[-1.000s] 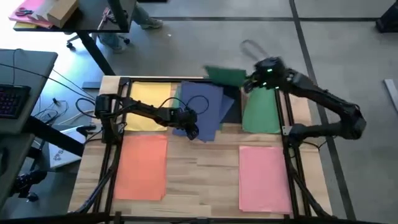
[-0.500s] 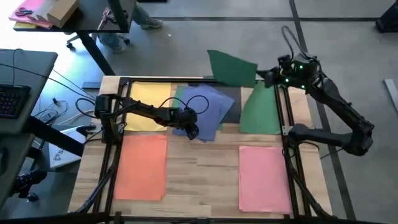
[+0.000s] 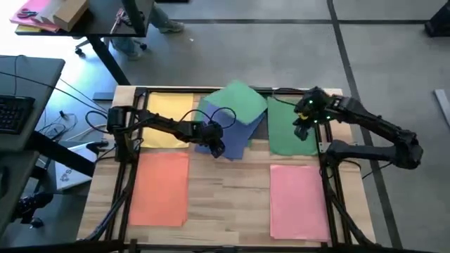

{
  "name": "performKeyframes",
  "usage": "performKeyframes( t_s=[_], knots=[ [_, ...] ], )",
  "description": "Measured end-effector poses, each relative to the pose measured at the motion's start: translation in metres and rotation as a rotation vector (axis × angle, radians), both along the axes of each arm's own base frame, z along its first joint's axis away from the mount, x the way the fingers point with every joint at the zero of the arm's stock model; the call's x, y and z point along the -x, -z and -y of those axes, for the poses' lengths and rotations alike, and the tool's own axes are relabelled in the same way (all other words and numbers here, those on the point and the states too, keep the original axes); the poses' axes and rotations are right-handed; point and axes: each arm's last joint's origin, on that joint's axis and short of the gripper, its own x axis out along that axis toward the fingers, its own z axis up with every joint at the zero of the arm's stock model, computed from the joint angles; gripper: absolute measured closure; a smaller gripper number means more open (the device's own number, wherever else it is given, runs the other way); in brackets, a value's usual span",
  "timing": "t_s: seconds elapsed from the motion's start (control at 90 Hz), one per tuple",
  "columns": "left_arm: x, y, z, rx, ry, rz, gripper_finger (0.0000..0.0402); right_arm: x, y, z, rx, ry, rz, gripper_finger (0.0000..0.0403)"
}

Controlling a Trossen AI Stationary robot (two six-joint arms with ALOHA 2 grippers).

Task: Organize paper
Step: Stack the green paper on top of the other green paper

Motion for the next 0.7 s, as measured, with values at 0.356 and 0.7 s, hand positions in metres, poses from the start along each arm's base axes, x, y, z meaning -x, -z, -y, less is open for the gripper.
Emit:
performKeyframes(
  t_s=[0.356, 0.7],
  knots=[
    [0.000, 0.000, 0.000, 0.017, 0.008, 0.001, 0.0257, -0.065, 0.056, -0.005, 0.392, -0.472, 0.100, 0.0321],
    [0.000, 0.000, 0.001, 0.022, 0.012, 0.003, 0.0257, -0.128, 0.115, -0.017, 0.509, -0.662, 0.075, 0.0217]
  ],
)
